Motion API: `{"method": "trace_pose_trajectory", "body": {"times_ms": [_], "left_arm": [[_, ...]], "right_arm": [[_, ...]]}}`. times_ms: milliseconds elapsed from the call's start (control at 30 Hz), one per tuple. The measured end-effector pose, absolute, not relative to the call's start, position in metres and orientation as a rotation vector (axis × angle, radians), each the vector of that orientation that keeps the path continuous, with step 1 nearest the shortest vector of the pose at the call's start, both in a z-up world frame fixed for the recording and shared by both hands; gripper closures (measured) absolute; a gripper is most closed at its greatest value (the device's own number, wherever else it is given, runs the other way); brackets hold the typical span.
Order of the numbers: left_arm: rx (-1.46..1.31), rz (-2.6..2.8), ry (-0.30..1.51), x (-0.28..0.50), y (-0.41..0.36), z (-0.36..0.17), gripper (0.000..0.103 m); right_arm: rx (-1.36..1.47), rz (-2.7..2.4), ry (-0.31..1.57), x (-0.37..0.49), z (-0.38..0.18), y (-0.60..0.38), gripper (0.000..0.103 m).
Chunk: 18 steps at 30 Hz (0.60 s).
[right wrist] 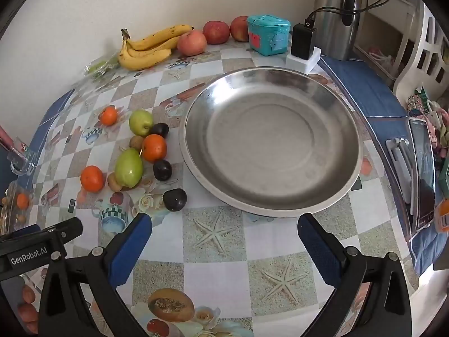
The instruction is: Organize fruits
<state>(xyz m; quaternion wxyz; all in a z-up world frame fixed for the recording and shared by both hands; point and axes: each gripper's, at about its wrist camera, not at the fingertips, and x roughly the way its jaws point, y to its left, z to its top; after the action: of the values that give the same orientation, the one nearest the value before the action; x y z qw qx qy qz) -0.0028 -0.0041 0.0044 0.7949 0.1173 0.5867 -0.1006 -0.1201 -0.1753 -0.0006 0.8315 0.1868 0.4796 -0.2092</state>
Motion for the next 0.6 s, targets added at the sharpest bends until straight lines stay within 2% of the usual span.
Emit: {"method": "trace_pose_trajectory", "body": {"times_ms": [100,600], "left_arm": [[0.204,-0.274,1.251,-0.004,0.015,0.008,0.000],[0.250,-0.241,1.303,-0.004,0.004,0.002,0.000]], "right_arm": [[0.384,-0.438,1.021,-0.122,-0.001,-0.174,0.000],[0.347,-0.474,1.009,-0.120,0.003,-0.176,0.000]]}}
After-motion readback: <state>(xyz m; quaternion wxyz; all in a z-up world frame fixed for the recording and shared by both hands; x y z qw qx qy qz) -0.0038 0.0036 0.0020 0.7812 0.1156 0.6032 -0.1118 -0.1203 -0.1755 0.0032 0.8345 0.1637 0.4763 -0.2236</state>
